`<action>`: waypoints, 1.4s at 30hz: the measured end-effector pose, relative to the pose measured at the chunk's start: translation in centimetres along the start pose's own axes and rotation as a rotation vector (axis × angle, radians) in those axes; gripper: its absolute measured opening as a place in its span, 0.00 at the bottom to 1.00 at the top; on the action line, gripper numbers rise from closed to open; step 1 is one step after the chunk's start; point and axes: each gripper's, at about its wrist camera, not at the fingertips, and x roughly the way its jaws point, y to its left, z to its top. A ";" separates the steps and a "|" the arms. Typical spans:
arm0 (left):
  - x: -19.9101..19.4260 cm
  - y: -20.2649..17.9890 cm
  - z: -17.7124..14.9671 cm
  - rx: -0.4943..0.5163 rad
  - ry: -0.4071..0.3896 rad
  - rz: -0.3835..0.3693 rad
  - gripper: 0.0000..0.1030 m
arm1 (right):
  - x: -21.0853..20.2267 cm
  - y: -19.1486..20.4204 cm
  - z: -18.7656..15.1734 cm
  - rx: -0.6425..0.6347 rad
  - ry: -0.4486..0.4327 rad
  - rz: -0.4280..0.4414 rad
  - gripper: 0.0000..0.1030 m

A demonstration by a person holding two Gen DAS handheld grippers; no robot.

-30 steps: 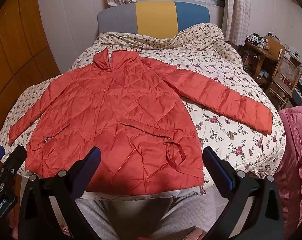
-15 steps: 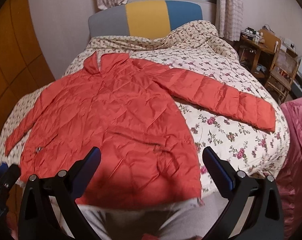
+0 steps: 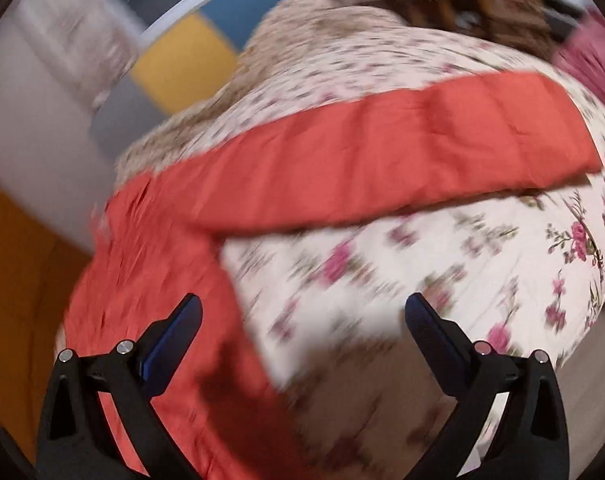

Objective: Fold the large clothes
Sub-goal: 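Grasp the jacket sleeve nearest the right tool and lift it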

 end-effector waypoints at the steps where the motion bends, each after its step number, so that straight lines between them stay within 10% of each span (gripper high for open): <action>1: 0.8 0.5 0.5 -0.012 0.003 0.004 0.97 | 0.4 -1.5 0.9 0.071 -0.019 -0.006 0.93; 21: 11.9 4.8 5.3 -0.052 -0.017 0.151 0.97 | -0.4 -11.7 6.0 0.605 -0.321 -0.049 0.33; 27: 12.6 5.0 4.8 -0.057 -0.010 0.140 0.97 | -0.4 -8.5 7.5 0.433 -0.353 -0.131 0.12; 42: 12.7 5.2 4.7 -0.074 -0.020 0.121 0.97 | 4.5 15.7 4.8 -0.338 -0.453 -0.011 0.08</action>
